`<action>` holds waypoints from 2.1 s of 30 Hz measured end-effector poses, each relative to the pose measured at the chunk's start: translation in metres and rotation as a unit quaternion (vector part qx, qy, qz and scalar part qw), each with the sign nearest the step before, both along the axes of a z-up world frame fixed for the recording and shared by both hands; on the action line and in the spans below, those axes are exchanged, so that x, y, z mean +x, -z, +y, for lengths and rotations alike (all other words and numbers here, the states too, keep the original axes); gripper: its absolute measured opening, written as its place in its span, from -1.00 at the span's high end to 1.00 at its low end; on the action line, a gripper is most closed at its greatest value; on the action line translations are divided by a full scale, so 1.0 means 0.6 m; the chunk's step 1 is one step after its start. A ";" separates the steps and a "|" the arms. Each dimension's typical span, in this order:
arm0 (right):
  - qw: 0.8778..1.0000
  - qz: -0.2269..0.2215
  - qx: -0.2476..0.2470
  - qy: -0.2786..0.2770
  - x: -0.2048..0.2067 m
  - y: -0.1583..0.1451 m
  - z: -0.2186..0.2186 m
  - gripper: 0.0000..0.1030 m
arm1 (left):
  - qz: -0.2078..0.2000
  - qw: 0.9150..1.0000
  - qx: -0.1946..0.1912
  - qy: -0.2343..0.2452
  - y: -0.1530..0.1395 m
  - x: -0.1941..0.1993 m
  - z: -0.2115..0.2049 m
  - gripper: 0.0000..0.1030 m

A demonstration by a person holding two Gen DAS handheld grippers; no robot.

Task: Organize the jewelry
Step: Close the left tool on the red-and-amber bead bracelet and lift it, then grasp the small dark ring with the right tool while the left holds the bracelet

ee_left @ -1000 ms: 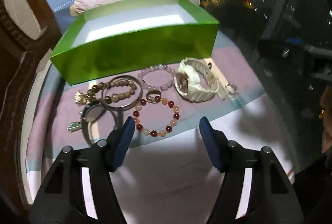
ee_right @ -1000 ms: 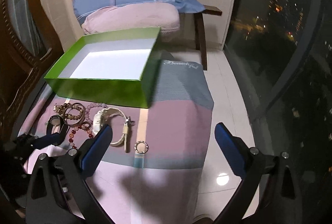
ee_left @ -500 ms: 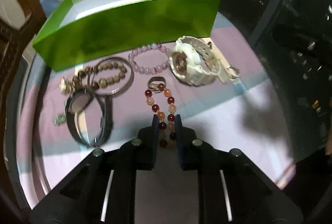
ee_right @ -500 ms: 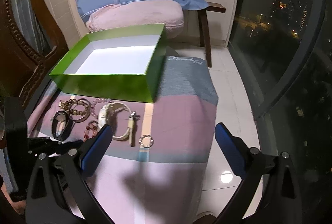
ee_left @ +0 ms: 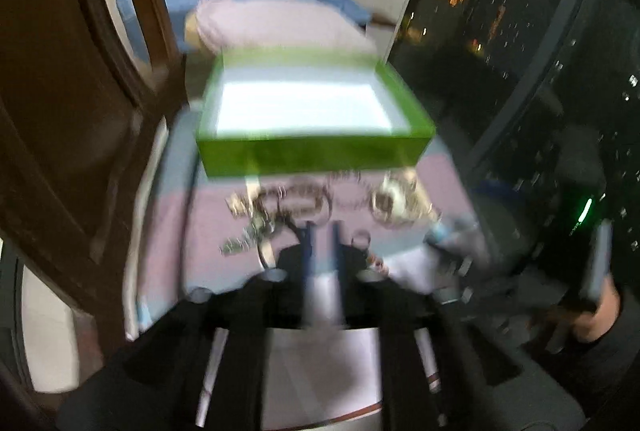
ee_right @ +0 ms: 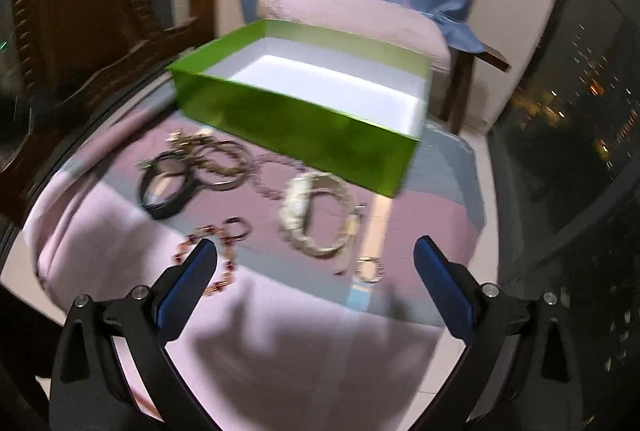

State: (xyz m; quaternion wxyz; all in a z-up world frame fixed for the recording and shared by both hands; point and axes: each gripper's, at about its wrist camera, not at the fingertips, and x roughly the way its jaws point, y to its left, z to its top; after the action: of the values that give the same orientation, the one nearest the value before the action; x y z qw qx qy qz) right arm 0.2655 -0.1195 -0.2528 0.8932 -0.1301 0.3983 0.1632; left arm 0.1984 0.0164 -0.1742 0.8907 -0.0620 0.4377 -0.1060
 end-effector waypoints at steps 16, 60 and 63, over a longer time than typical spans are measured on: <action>0.994 0.021 0.072 0.083 0.035 -0.020 -0.064 -0.88 | 0.064 0.992 0.079 0.070 0.145 0.028 -0.151 0.85; 0.992 -0.038 0.119 0.027 -0.051 -0.086 0.036 0.61 | -0.052 0.996 -0.044 -0.057 -0.058 -0.025 0.080 0.85; 0.986 -0.081 0.138 0.039 -0.072 -0.135 0.003 0.61 | -0.060 0.996 -0.033 -0.057 -0.064 -0.031 0.068 0.85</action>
State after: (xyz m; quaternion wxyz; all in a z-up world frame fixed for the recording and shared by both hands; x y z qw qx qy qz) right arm 0.2221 -0.1176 -0.1718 0.9376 -0.0025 0.3030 0.1707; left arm 0.1798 0.0573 -0.1360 0.9175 -0.1097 0.3753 -0.0728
